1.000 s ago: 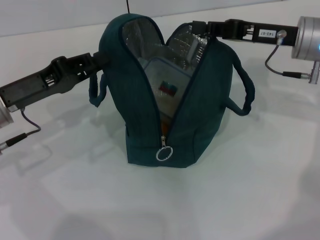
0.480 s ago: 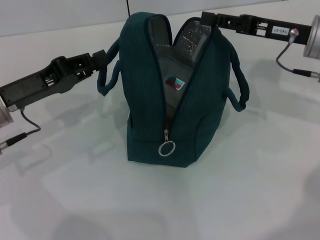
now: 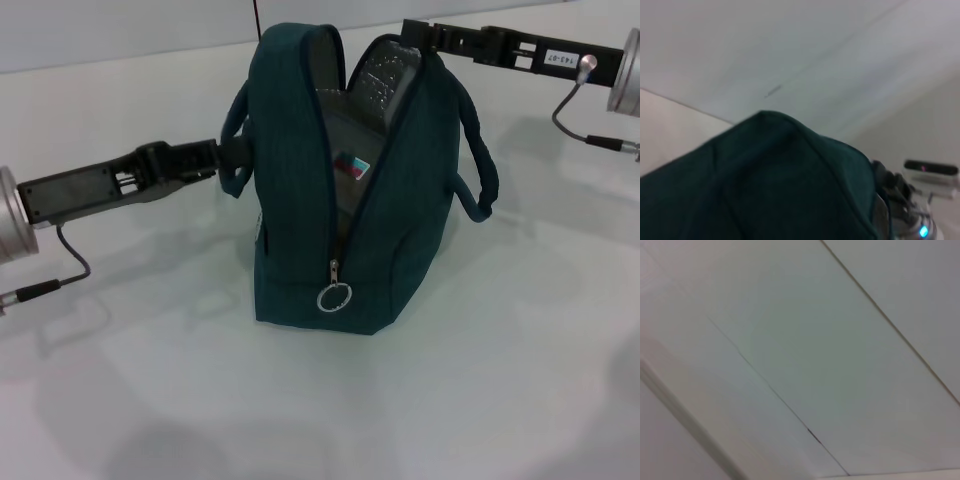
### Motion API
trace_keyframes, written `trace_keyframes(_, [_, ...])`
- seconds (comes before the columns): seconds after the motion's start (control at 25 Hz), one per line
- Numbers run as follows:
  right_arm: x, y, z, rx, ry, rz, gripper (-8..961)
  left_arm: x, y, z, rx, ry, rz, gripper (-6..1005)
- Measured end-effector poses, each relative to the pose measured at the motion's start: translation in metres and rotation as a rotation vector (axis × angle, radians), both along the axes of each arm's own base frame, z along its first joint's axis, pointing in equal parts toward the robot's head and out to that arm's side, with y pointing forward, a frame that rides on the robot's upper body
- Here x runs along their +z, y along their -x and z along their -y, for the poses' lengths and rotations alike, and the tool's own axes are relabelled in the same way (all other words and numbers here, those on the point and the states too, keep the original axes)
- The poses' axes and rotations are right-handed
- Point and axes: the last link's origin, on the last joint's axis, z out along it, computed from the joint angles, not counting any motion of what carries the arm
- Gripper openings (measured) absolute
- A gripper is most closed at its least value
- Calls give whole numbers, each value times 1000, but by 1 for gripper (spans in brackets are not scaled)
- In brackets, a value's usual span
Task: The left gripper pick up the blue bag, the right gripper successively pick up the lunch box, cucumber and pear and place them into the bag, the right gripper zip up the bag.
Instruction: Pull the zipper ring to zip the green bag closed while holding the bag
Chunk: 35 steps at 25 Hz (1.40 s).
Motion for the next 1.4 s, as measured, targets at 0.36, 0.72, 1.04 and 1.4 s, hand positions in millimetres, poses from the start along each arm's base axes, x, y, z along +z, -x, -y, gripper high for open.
trace_keyframes(0.36, [1, -3, 1, -10, -7, -4, 653, 1, -6, 2, -28, 55, -41, 272])
trace_keyframes(0.72, [1, -8, 4, -21, -6, -4, 654, -2, -16, 0, -17, 122, -108, 423])
trace_keyframes(1.04, [7, -8, 7, -20, -25, -47, 649, -11, -15, -5, -11, 128, -180, 407])
trace_keyframes(1.4, [11, -12, 10, -22, -29, -44, 647, -7, -11, -9, 2, 41, -139, 342])
